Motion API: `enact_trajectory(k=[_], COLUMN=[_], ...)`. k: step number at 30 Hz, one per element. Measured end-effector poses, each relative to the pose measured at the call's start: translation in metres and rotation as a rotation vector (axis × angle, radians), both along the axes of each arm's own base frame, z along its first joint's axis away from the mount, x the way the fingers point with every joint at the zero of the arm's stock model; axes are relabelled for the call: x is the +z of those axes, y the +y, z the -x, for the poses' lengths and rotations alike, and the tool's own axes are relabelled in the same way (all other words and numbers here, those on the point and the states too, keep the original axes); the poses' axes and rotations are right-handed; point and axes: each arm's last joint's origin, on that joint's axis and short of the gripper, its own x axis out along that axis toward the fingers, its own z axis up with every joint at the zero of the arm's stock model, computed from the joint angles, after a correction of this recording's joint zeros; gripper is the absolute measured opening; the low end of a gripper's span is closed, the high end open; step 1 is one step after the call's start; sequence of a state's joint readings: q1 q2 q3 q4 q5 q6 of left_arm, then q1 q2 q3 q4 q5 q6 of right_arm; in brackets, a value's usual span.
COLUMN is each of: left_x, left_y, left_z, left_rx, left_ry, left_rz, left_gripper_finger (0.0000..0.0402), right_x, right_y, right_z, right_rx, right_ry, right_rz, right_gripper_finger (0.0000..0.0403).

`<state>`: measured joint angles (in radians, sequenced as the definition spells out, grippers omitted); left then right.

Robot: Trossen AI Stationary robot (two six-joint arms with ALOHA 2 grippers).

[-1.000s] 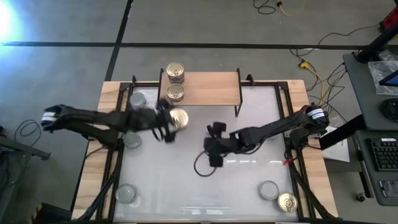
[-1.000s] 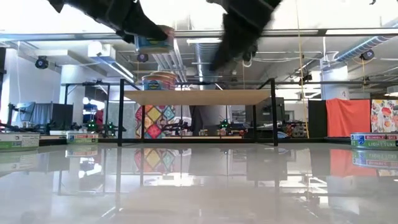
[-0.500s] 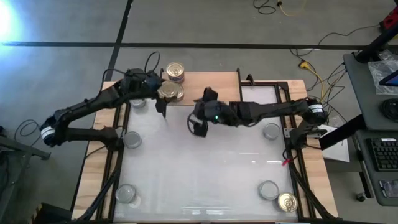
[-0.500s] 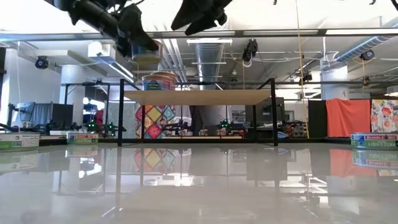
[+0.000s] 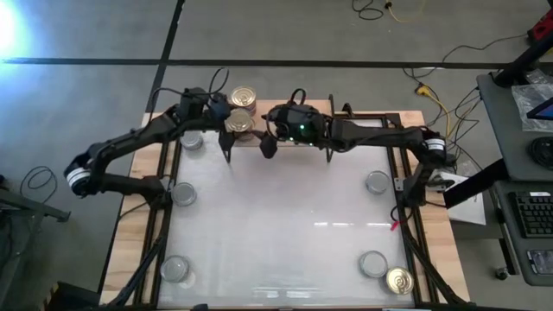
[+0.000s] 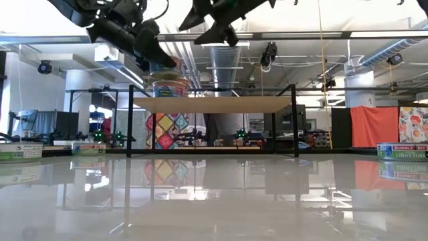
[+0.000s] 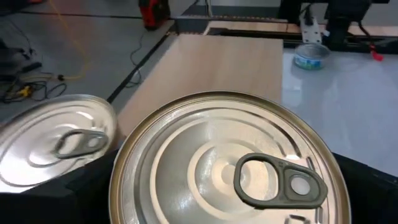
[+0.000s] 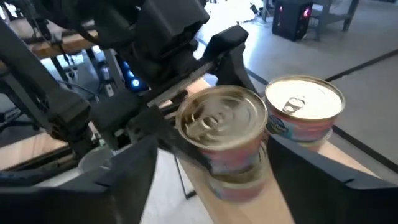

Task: Stack canned seafood by type on shelf
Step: Stack the blue-pink tuna can on top of the other blue-pink tuna on the shelf

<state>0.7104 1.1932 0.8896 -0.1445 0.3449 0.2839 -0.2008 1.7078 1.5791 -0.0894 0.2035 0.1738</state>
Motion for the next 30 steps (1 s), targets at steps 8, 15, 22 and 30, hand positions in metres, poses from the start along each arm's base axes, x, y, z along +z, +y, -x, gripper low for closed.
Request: enact_trajectory(k=[8,15,22,30], left_x=[-0.015,-0.018,-0.006,-0.005], left_y=[0.009,0.012,0.020,0.026], left_z=[-0.008,-0.009,-0.008,-0.015], left_rx=[-0.094,-0.143,-0.138,-0.181], left_ry=[0.047,0.038,0.070,0.127], left_rz=[-0.017,-0.025,-0.006,0.024], left_gripper_finger=[0.0389,0.0389,0.0390,0.0391], right_x=[-0.020,-0.027,-0.037,-0.051], right_y=[-0.009,-0.028,-0.041,-0.057], right_z=[-0.022,-0.032,-0.045,-0.062], right_rx=[-0.007,0.025,0.046,0.028], right_ry=[-0.076,-0.091,-0.074,-0.021], right_rz=[0.004,-0.012,-0.027,-0.037], right_gripper_finger=[0.0165,0.0075,0.0024,0.0012])
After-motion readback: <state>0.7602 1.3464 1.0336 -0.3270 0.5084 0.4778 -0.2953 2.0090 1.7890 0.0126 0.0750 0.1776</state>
